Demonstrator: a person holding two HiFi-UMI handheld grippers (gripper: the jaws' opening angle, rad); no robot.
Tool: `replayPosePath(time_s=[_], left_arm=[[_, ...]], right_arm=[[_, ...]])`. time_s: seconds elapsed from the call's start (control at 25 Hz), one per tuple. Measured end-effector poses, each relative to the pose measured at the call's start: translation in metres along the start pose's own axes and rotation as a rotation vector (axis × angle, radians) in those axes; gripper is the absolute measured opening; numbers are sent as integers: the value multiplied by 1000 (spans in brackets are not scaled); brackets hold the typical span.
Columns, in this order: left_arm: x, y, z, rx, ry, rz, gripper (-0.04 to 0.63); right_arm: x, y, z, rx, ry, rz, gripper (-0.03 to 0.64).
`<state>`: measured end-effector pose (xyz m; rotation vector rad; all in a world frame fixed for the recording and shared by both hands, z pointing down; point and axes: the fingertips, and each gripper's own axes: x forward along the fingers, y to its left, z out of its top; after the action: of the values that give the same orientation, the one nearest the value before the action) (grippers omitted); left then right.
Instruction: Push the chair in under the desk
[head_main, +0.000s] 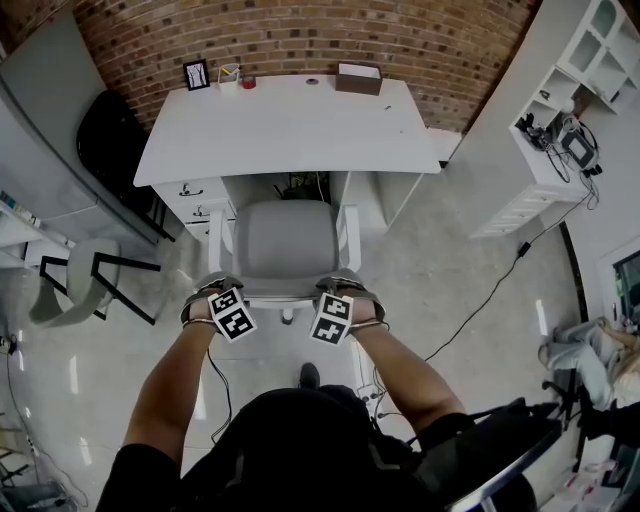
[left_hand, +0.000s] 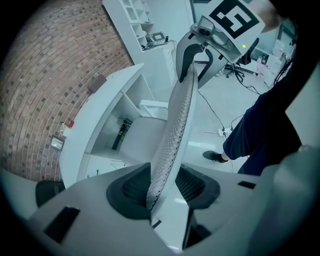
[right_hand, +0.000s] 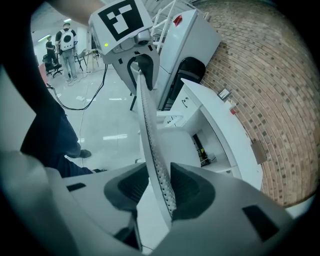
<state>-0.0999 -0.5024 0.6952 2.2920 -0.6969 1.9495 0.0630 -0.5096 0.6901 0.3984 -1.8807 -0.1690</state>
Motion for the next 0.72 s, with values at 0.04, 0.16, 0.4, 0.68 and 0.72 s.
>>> replayPosePath(time_s=[0.04,0.16,0.4,0.68,0.72], left_arm=[[1,3,1,-3,2,3,158],[6,11,7,-12,9,20,160],[13,27,16,-11,16,46,161],[22,47,26,5,13,40,156],[23,49,28,8,7,42,155]], right_arm=[[1,-4,0,-3,-1,0,141],[5,-14,-2,-12,-5,-6,141],[12,-33,-4,-23,-7,-19,141],[21,-56,-6,-24,7,-28,141],[22,-59,-6,-22,9,-30,143]])
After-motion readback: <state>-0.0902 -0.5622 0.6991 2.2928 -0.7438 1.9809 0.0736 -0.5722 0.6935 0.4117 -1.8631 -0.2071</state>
